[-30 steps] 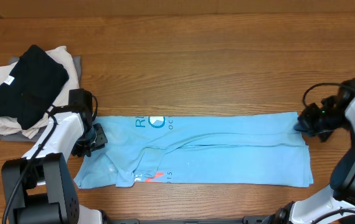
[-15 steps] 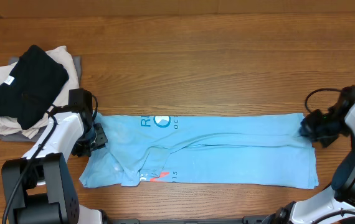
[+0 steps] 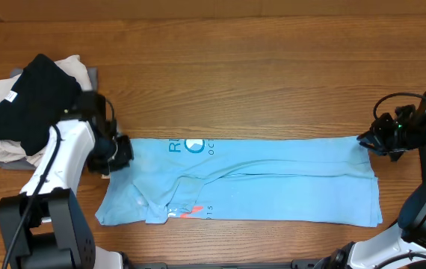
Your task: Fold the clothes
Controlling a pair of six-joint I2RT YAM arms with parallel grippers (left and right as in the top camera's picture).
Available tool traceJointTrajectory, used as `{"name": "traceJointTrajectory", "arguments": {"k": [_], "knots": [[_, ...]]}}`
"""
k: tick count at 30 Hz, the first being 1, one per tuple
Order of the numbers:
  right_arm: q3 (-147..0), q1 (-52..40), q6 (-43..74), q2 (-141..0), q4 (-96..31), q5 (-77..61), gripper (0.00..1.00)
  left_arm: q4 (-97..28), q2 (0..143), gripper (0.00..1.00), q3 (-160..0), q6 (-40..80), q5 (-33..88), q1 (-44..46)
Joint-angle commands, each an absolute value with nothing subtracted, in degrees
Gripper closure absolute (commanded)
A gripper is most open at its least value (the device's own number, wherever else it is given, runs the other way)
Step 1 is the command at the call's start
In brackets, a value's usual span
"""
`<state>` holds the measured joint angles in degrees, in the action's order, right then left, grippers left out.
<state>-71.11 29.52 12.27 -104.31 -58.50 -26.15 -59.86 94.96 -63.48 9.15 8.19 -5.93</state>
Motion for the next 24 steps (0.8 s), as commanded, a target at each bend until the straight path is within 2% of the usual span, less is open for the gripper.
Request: {"name": "traceJointTrajectory", "arguments": {"k": [1,2,5,8,17,24], "knots": [[-72.5,29.2,9.9,-104.2,-58.7,-32.0,0.84,-59.8,93.0,0.74,-65.3,4.9,14.3,-3.5],[-72.5,29.2,9.7,-104.1,-58.7,-32.5,0.84,-59.6,93.0,0.75,-65.2,5.2,14.3,-3.0],[-72.5,29.2,9.3,-103.9,-58.7,-33.3,0.84,-58.2,93.9,0.89,-63.8,5.4,14.2,-1.5],[-72.5,29.2,8.9,-103.6,-59.0,-33.8,0.84,-54.7,95.0,0.96,-60.8,7.2,14.2,-0.1],[-72.5,29.2,8.9,-102.8,-58.8,-34.3,0.84,-36.3,100.0,0.96,-53.1,13.4,9.0,0.7],[-72.5,29.2,8.9,-102.8,-58.1,-34.8,0.84,-23.4,111.8,0.96,-53.9,17.8,5.5,-0.7]]}}
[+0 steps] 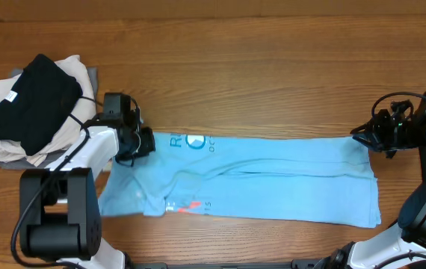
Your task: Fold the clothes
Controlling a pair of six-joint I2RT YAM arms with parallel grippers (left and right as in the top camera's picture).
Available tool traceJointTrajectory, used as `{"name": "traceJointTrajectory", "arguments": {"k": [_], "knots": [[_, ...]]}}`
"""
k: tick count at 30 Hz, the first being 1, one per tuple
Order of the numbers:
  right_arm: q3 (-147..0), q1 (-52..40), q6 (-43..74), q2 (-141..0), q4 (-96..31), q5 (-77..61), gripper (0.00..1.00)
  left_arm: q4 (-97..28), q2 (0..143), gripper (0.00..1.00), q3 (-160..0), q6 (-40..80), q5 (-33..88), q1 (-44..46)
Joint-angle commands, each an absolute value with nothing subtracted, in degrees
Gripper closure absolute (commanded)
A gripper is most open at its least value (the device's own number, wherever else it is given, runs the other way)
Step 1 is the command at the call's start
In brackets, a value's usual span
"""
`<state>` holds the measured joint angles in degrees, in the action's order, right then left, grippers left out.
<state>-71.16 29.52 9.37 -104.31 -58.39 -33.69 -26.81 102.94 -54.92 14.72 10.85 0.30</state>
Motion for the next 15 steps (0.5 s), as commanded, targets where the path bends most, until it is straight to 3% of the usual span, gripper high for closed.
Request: {"name": "traceJointTrajectory", "arguments": {"k": [1,9,12,15], "knots": [[-72.5,29.2,8.9,-102.8,-58.0,-34.8,0.84,-21.7,114.1,0.96,-54.9,19.3,6.2,-1.3],[-72.2,29.2,9.0,-102.9,-58.0,-28.9,0.74,-21.3,121.4,0.96,-66.0,21.9,9.8,-6.0],[-70.5,28.8,9.4,-102.9,-58.8,-26.8,0.84,-25.0,121.3,0.94,-70.5,21.8,10.0,-7.4],[-67.0,27.6,10.7,-102.9,-57.5,-26.4,0.87,-29.6,121.2,0.87,-75.0,20.6,10.3,-8.1]]}}
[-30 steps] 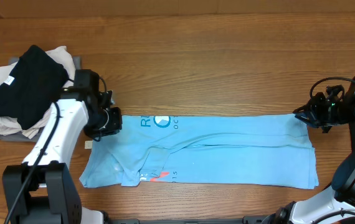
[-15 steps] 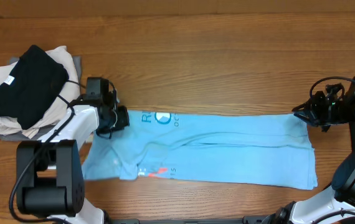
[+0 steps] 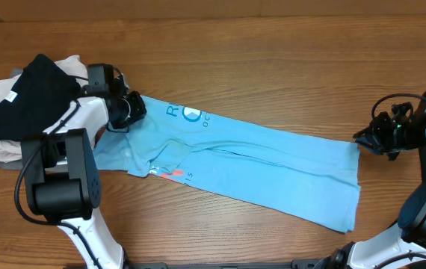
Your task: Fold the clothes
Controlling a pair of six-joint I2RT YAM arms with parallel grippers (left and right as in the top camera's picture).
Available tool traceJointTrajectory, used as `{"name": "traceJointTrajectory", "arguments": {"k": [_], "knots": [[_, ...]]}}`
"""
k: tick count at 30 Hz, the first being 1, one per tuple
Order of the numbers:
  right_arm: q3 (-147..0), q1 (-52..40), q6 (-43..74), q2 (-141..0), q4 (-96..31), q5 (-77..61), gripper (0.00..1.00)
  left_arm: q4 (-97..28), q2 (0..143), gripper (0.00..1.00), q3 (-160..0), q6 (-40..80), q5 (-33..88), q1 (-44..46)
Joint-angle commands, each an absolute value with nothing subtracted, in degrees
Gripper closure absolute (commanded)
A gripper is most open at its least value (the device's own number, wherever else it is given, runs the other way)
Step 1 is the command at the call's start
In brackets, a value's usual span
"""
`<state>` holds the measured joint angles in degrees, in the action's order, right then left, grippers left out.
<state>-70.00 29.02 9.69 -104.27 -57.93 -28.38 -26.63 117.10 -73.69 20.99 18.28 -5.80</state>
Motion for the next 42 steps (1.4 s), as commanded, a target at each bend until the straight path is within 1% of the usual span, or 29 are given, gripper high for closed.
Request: {"name": "traceJointTrajectory", "arguments": {"k": [1,2,3,5,9,15,19,23,26,28,33,36,38,39,41,42], "knots": [[-65.5,26.9,10.7,-102.9,-56.0,-26.3,0.88,-31.0,121.2,0.84,-76.3,19.9,10.5,-8.3],[-64.0,26.3,11.2,-102.9,-54.4,-26.1,0.89,-32.4,121.2,0.80,-77.5,19.1,10.6,-8.2],[-62.5,25.7,13.5,-102.9,-52.6,-24.9,0.92,-34.1,121.1,0.77,-78.9,18.3,10.6,-8.2],[-58.9,24.4,18.3,-102.9,-48.1,-21.0,0.95,-36.7,121.1,0.72,-81.4,16.9,10.6,-8.2],[-52.6,22.2,24.4,-102.9,-37.7,-18.9,0.96,-42.9,120.9,0.67,-86.9,13.9,10.6,-8.2],[-47.3,19.2,31.4,-103.8,-19.8,-14.5,0.96,-49.7,120.9,0.64,-93.8,13.6,10.6,-8.2],[-47.0,18.7,33.1,-106.1,-7.6,-14.6,0.96,-52.6,120.9,0.62,-96.6,13.7,10.6,-8.2],[-47.8,18.7,32.6,-107.2,-0.6,-14.3,0.96,-54.5,120.9,0.62,-97.4,13.0,12.8,-8.2],[-50.5,19.7,29.2,-106.6,-2.1,-17.5,0.87,-56.2,120.9,0.63,-97.4,11.3,14.1,-7.9],[-53.3,21.4,25.0,-105.2,-6.6,-22.6,0.82,-57.5,120.7,0.64,-97.4,9.5,14.1,-7.8],[-59.8,26.4,19.3,-100.3,-18.4,-34.2,0.73,-59.0,116.7,0.63,-97.4,7.7,15.1,-7.7],[-62.0,28.4,19.5,-97.1,-25.3,-38.2,0.72,-60.6,112.6,0.60,-97.4,7.6,15.3,-7.2],[-62.4,28.9,19.5,-95.4,-31.1,-37.3,0.73,-62.5,110.6,0.59,-97.4,7.2,15.1,-6.5],[-62.4,29.0,19.5,-95.1,-33.7,-35.8,0.70,-63.6,109.9,0.59,-97.4,7.2,15.0,-6.1],[-62.3,29.2,19.1,-95.3,-38.3,-29.7,0.57,-65.8,109.3,0.58,-97.4,7.2,15.0,-5.1],[-62.0,29.2,17.8,-95.7,-40.4,-24.2,0.45,-66.9,109.4,0.57,-97.4,7.2,14.9,-4.5]]}}
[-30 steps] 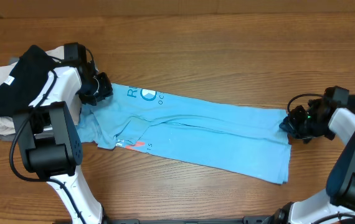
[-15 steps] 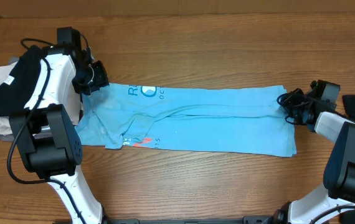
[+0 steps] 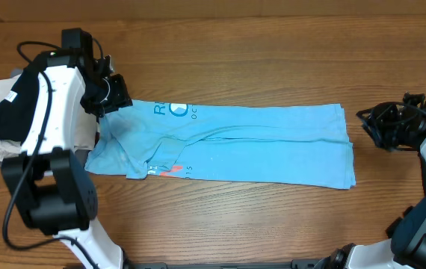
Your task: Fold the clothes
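A light blue shirt (image 3: 258, 146), folded into a long band, lies flat across the table with its printed end to the left. My left gripper (image 3: 114, 100) is shut on the shirt's far left corner, right beside the clothes pile. The shirt's near left corner is rumpled. My right gripper (image 3: 365, 124) hovers just past the shirt's right edge. It is apart from the cloth, and its jaws look open and hold nothing.
A pile of folded clothes, a black garment (image 3: 15, 104) on beige ones, sits at the left table edge, partly behind my left arm. Bare wooden table (image 3: 258, 60) lies beyond and in front of the shirt.
The shirt lay slanted with its right corner at my right gripper. Now it lies straight and farther left, free of that gripper. My left gripper, still holding its corner, has moved slightly up and left.
First the shirt lay straight, my right gripper at its right corner and my left at its left edge. Then my left gripper was on the far left corner. Later that end sat up by the pile, the shirt slanted. Now it lies straight, shifted left, with its right end released.
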Controlling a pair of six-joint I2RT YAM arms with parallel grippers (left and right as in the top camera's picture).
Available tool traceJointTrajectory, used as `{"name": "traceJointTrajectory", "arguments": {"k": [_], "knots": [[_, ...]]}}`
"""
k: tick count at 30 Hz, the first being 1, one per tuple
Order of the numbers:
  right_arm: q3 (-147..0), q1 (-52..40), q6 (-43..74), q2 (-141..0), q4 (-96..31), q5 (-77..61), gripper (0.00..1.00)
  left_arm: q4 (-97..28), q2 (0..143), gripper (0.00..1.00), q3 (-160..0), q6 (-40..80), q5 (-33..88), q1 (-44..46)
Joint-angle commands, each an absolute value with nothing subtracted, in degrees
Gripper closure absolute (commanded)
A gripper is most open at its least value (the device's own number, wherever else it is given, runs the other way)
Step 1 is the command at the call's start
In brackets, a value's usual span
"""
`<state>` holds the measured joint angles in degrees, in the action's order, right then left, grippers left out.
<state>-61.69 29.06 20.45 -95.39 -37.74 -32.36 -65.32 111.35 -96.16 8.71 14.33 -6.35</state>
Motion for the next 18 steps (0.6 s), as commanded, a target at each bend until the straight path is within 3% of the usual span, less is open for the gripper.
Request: {"name": "traceJointTrajectory", "arguments": {"k": [1,2,3,6,11,18], "knots": [[-61.8,29.3,16.2,-96.2,-41.0,-22.0,0.29,-67.5,109.4,0.56,-97.2,7.2,14.9,-3.9],[-61.5,29.3,14.9,-96.9,-41.1,-21.5,0.18,-67.6,109.4,0.55,-96.9,7.2,14.8,-3.4],[-61.3,29.3,14.2,-97.7,-41.1,-21.9,0.13,-67.7,109.4,0.55,-96.7,7.2,14.7,-3.0],[-61.4,29.3,10.2,-101.0,-41.7,-23.3,0.09,-67.9,109.4,0.55,-96.5,7.2,14.0,-1.8],[-61.4,29.3,4.3,-104.0,-43.8,-25.9,0.13,-67.9,109.4,0.55,-96.5,7.2,13.0,-1.0],[-61.3,29.3,-0.5,-107.0,-45.1,-28.1,0.27,-69.2,109.4,0.55,-96.5,7.2,13.1,-0.9]]}}
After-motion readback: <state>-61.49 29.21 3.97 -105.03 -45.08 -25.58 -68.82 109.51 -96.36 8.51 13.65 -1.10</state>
